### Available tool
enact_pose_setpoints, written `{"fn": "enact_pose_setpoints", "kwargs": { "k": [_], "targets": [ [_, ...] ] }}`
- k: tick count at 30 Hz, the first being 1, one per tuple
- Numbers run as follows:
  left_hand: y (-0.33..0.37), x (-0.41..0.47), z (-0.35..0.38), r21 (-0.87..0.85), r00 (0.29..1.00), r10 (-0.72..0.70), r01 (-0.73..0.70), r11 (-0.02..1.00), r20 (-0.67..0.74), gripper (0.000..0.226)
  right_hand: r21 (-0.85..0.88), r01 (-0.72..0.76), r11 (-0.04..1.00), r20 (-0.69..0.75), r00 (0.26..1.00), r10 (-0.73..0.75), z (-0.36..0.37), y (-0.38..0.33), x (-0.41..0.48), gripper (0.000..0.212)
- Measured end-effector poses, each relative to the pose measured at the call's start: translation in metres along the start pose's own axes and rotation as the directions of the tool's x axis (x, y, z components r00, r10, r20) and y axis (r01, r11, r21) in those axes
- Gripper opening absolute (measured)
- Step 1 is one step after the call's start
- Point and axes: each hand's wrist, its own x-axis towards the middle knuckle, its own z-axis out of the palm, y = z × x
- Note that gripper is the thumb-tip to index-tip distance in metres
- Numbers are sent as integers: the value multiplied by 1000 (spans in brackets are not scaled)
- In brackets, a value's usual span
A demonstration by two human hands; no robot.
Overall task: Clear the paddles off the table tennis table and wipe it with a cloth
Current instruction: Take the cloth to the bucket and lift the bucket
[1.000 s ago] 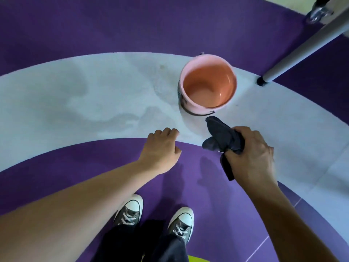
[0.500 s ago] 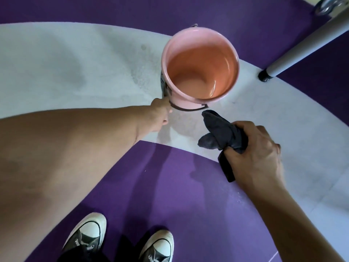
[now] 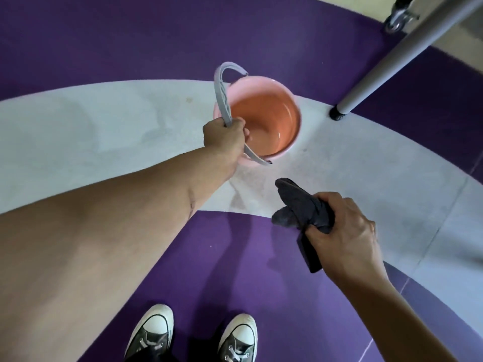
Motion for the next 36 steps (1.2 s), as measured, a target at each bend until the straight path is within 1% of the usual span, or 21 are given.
{"fn": "enact_pose_setpoints", "kwargs": {
  "k": [2,4,6,8,12,15,17,19,21,25,28,31,34,36],
  "targets": [
    [15,-16,12,43,997,3,-6,999,83,15,0,-5,1000,2,1000,5,-15,-3,-11,32],
    [24,-34,15,129,988,13,-33,991,151,16,-10,-4,1000,-15,1000,4,-33,-5,-18,33],
    [24,-55,8,236,982,38,-82,968,183,20,-33,-10,999,-38,999,9,-50,-5,-24,35],
    [22,-78,-8,330,981,62,-121,936,184,26,-37,-25,999,-65,998,23,-68,-7,-35,36],
    [34,-122,-41,438,960,89,-202,876,265,21,-7,-73,997,-93,993,72,-95,-17,-69,38],
    [52,-168,-63,541,943,17,-206,815,333,23,9,-132,991,-67,989,133,-119,-23,-100,39],
    [62,-208,-81,599,928,-37,-209,773,371,21,21,-182,983,-61,981,183,-136,-28,-126,40],
    [74,-253,-98,626,902,-83,-226,746,424,18,48,-229,972,-80,969,232,-157,-32,-155,41],
    [89,-294,-117,623,874,-103,-252,741,476,15,117,-276,954,-102,952,288,-178,-37,-184,41],
    [141,-379,-150,592,811,-123,-304,746,572,23,357,-366,860,-169,880,445,-240,-50,-261,43],
    [178,-447,-164,548,748,-116,-362,754,654,25,411,-413,813,-219,820,528,-277,-57,-324,47],
    [205,-515,-167,511,641,-123,-465,723,758,23,439,-473,764,-257,749,611,-304,-58,-389,48],
    [239,-568,-159,439,522,-114,-559,704,845,22,513,-516,686,-314,632,709,-327,-58,-454,48],
    [263,-592,-151,404,461,-112,-605,686,880,23,556,-528,642,-330,569,754,-338,-59,-487,49]
  ]
}}
